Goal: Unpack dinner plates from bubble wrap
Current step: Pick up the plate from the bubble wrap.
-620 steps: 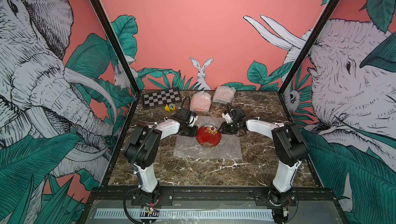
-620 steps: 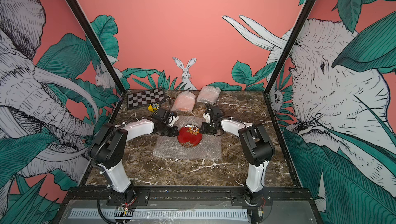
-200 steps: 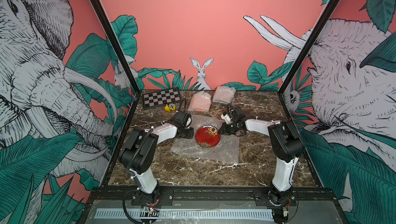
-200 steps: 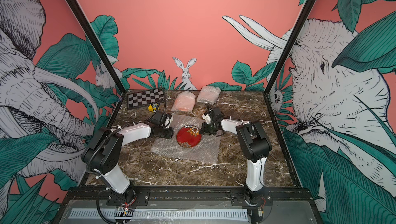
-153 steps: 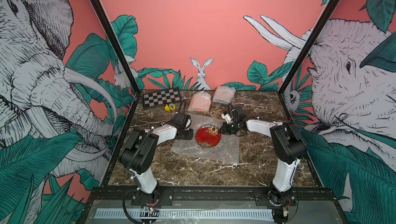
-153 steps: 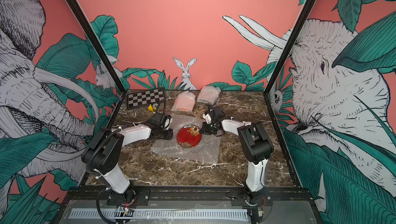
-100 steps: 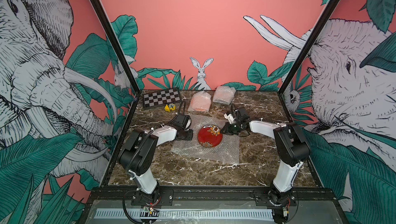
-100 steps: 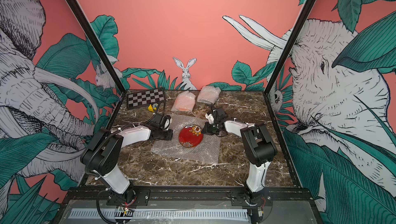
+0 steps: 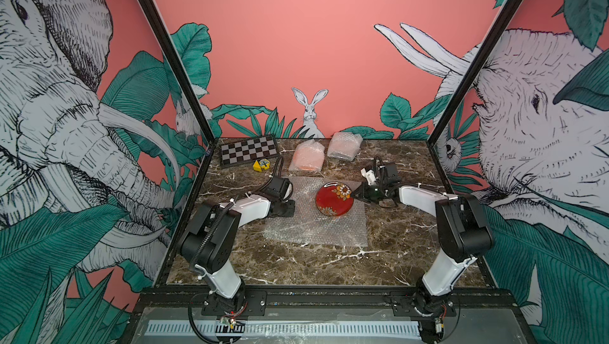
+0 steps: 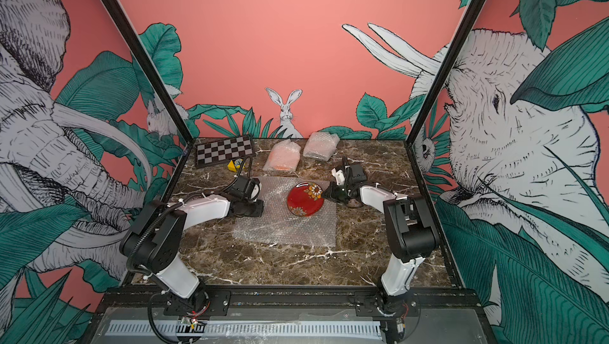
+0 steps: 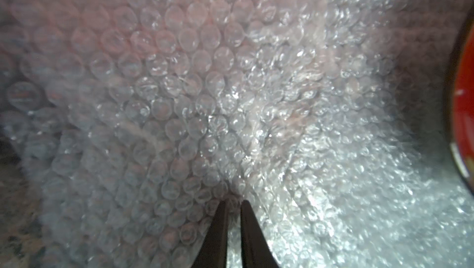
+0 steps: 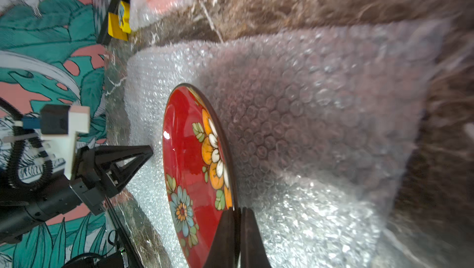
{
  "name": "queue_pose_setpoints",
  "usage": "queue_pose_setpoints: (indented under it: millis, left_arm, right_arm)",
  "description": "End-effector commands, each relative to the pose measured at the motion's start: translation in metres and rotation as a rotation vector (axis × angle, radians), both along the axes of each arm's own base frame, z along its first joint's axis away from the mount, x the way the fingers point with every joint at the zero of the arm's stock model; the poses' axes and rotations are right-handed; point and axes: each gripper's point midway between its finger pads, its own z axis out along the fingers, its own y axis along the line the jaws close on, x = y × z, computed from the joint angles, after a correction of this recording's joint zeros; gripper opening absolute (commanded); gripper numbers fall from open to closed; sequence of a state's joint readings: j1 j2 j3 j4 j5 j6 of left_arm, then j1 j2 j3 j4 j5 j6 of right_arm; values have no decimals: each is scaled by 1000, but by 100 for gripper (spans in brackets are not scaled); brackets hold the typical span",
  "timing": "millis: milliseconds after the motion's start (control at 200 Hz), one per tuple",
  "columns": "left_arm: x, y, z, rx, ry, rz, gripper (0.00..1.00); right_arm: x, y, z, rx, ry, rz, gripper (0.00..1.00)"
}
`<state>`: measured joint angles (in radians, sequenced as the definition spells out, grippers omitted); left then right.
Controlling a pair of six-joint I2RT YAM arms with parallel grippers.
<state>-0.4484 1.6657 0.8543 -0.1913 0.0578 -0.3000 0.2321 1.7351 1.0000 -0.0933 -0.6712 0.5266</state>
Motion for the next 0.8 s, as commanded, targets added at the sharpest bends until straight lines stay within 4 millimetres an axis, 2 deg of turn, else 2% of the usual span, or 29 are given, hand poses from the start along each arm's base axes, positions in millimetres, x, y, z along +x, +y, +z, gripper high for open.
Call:
queue_pose_setpoints:
  millis: [0, 210, 350, 515, 530, 550, 795]
  left_arm:
    - [-19, 17, -9, 58, 64, 35, 15]
    - [-20, 19, -6, 67, 58, 41, 16]
    - [-20, 20, -4, 69, 54, 43, 16]
    - [-22, 21, -4, 72, 55, 47, 16]
    - [-21, 21, -3, 72, 54, 47, 16]
    - [-22, 22, -3, 71, 54, 50, 16]
    - [-22, 23, -2, 75, 53, 52, 16]
  right_arm:
    - [10, -4, 36, 84, -99, -6, 0]
    - [23, -47, 43, 100, -119, -127, 0]
    - [33, -93, 43, 101, -127, -260, 0]
    - [39, -149, 31, 78, -113, -424, 0]
    - [39, -155, 40, 78, -138, -439, 0]
    - [40, -161, 42, 77, -147, -456, 0]
    - [47, -222, 36, 51, -162, -639, 0]
